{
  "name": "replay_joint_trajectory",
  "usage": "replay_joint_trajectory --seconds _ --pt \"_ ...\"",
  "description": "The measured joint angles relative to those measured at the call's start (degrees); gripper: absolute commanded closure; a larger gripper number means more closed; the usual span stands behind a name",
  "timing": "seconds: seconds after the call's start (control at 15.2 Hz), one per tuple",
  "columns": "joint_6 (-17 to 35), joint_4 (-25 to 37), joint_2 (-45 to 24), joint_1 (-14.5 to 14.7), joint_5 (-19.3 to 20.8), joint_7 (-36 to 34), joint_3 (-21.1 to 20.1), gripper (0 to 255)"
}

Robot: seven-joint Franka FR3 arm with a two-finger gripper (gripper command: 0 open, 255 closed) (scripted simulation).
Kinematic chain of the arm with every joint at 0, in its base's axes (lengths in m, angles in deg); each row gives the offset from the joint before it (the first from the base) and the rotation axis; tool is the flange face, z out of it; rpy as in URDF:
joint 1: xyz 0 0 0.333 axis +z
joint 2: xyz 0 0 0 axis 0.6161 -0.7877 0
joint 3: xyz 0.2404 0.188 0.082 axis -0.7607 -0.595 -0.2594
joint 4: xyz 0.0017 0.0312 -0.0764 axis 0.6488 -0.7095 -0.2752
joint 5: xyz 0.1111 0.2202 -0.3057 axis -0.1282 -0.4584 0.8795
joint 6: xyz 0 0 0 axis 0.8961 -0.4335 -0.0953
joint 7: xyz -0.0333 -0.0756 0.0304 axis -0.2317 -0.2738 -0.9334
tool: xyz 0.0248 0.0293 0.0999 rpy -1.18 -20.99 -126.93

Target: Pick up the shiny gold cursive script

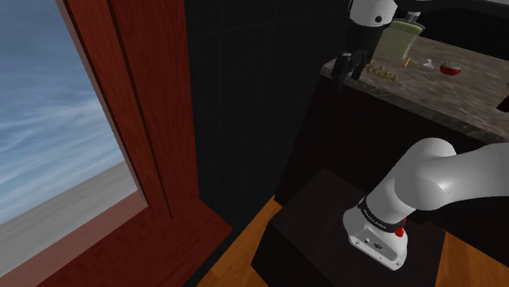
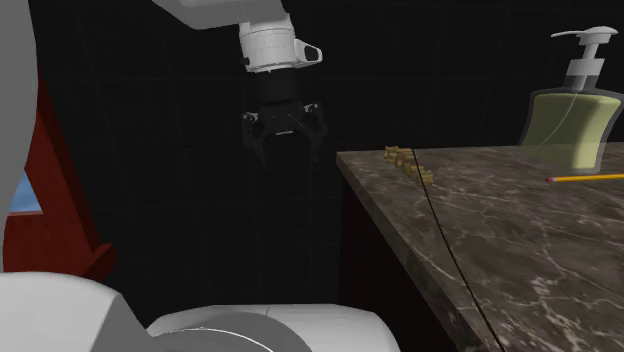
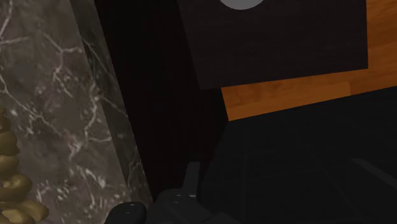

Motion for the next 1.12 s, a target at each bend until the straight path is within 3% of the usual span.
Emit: replay_joint_trajectory --seconds 0.26,1.12 --pt "-0.9 1.8 -0.8 -0.9 1.0 2.6 2.9 0" --pt "-5.8 17.6 -11.5 -5.4 5.9 21.1 22.3 0"
